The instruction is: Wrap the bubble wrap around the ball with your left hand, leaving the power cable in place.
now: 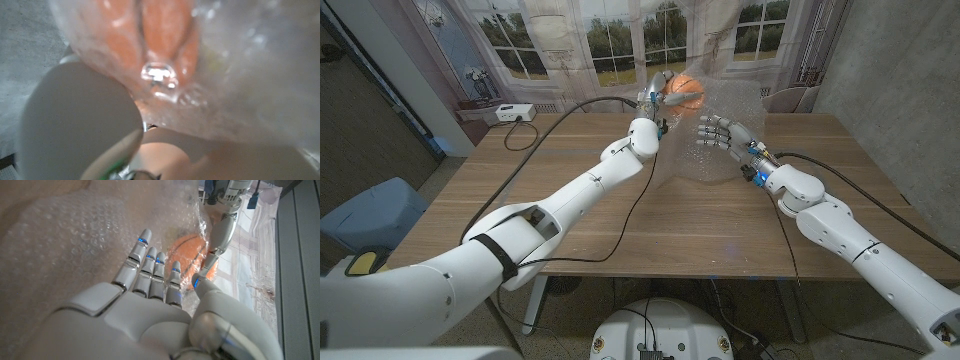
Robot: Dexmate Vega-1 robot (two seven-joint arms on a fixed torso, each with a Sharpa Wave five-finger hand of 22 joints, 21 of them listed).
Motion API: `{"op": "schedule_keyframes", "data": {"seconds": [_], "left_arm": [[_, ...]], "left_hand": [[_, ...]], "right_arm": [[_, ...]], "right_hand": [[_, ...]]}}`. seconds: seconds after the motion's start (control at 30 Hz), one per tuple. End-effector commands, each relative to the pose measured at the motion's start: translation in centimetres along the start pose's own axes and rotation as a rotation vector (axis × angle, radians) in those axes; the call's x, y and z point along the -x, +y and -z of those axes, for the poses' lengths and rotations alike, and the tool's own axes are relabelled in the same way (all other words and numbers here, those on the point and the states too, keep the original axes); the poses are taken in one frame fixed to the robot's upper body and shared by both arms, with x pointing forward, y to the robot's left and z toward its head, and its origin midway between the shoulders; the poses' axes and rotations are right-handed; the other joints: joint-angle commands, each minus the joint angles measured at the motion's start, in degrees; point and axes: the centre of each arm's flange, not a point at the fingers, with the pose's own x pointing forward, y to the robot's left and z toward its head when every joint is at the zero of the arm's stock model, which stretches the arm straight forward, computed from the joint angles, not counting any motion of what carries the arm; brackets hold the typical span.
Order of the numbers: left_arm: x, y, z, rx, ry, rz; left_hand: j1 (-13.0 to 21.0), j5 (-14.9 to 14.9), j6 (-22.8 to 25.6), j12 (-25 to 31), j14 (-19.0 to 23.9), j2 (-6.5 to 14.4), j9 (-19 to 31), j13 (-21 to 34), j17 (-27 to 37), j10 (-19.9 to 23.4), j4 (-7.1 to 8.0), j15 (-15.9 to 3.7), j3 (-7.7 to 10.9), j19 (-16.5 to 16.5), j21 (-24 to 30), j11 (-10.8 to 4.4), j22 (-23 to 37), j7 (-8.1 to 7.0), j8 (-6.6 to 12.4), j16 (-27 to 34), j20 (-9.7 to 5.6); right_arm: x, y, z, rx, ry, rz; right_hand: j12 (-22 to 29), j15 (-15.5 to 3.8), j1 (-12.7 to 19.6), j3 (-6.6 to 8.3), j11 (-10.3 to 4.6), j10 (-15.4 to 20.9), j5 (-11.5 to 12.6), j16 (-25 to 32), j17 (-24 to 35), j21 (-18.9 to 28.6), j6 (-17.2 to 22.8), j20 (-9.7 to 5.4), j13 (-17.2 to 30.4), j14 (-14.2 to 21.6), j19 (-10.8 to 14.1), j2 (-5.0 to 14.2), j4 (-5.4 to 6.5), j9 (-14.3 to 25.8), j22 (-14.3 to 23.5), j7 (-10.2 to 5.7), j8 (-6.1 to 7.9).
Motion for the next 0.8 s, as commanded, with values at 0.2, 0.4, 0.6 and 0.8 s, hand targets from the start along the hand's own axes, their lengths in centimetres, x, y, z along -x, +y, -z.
{"op": "schedule_keyframes", "data": {"seconds": [0.2, 0.4, 0.6, 0.8], "left_arm": [[0.2, 1.5, -0.4, 0.209, -0.008, 0.381], [-0.2, 2.2, 0.3, 0.111, 0.026, 0.536], [-0.6, 2.7, 0.3, 0.029, 0.016, 0.663], [-0.8, 3.1, 0.5, 0.022, 0.025, 0.730]], "left_hand": [[19.03, 0.34, 9.03, -0.04, 24.27, 19.24, 0.12, 3.27, -0.71, 8.26, -4.12, -21.81, 5.29, 2.53, 0.79, -7.18, -0.14, 5.59, -0.13, -0.93, -12.37], [18.76, 0.37, 8.86, -0.41, 24.24, 19.27, 0.15, 3.44, -1.23, 8.17, -3.97, -21.82, 5.33, 2.00, 1.29, -7.71, -0.30, 4.93, -0.31, -1.62, -12.33], [18.51, 0.32, 8.73, -0.69, 24.31, 19.35, 0.16, 3.60, -1.22, 8.03, -3.83, -21.81, 5.34, 1.56, 1.70, -7.93, -0.38, 4.78, -0.44, -1.87, -12.33], [18.29, 0.25, 8.46, -0.84, 24.21, 19.42, 0.34, 3.87, -1.17, 8.06, -3.74, -21.82, 5.36, 1.09, 2.07, -8.01, -0.42, 4.60, -0.52, -2.11, -12.31]], "right_arm": [[-0.8, -0.6, 2.0, -0.063, 0.179, -0.038], [-0.5, -1.2, 2.7, -0.114, 0.143, -0.026], [-0.5, -1.5, 3.1, -0.137, 0.094, 0.005], [-0.5, -1.9, 4.3, -0.219, -0.027, 0.055]], "right_hand": [[-1.26, 0.94, -1.45, -0.69, 0.16, -2.85, 0.17, -2.20, -0.02, -1.96, -2.96, 1.04, 0.11, -3.24, -3.08, 0.53, 0.42, 0.05, 0.09, -0.02, -0.64], [-1.86, 0.72, -0.30, -0.36, -0.76, -6.02, 0.46, -3.19, 0.11, -3.30, -6.49, 0.87, 0.15, -5.25, -5.32, 1.62, -1.01, 0.00, 0.13, -1.02, -0.97], [-2.08, 0.23, 0.92, 0.03, -1.45, -8.88, 0.75, -3.67, 0.28, -4.14, -10.31, 0.38, 0.19, -6.61, -6.52, 2.53, -2.28, -0.03, 0.15, -2.14, -1.15], [-2.05, 0.17, 1.34, -0.24, -2.38, -11.87, 0.78, -4.19, 0.58, -5.86, -14.09, 0.69, 0.24, -8.78, -9.98, 2.57, -2.96, -0.05, 0.20, -3.36, -1.04]]}}
